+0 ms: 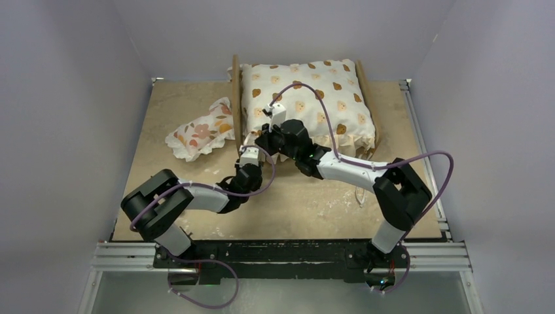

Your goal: Set up the pet bed

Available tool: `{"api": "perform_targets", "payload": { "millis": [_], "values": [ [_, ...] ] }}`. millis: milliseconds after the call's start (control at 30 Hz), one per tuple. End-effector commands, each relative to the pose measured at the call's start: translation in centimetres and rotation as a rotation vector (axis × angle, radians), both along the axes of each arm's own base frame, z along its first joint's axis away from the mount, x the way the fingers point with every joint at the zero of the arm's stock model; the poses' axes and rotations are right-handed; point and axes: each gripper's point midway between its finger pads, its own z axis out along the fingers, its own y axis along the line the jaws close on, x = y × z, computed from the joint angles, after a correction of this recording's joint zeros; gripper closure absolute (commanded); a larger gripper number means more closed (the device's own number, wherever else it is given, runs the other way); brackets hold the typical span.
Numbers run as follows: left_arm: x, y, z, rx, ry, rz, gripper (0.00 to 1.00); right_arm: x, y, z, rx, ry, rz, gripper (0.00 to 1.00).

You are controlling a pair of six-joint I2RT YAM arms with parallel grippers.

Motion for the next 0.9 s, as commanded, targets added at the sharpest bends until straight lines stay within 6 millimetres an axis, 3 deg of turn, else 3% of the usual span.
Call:
{"api": "perform_targets", "payload": {
  "millis": [0,133,267,600,700,867],
  "values": [
    [-1.4,0.5,-2.7,-0.002,0.113,0.042,0.75,-0.6,0.0,4.4,0.078,-0.073,0.022,0.90],
    [-3.8,0.7,-4.1,-0.039,0.202,0.036,1.00,-0.7,-0.1,5.9,0.094,-0.096,0.021,0.89],
    [-5.7,1.6,-3.3,-0.102,0.239,0.068,1.00,-0.4,0.1,7.9,0.110,-0.123,0.023,0.89],
    [-5.4,3.3,6.6,-0.222,0.080,0.124,1.00,1.0,1.2,13.0,0.130,-0.173,0.016,0.86],
    [-5.9,3.5,6.1,-0.230,0.097,0.127,1.00,2.2,1.6,13.2,0.100,-0.158,-0.014,0.86],
    [-7.4,4.4,3.2,-0.253,0.165,0.172,1.00,4.7,2.6,11.9,0.050,-0.133,-0.048,0.86]
  ]
}}
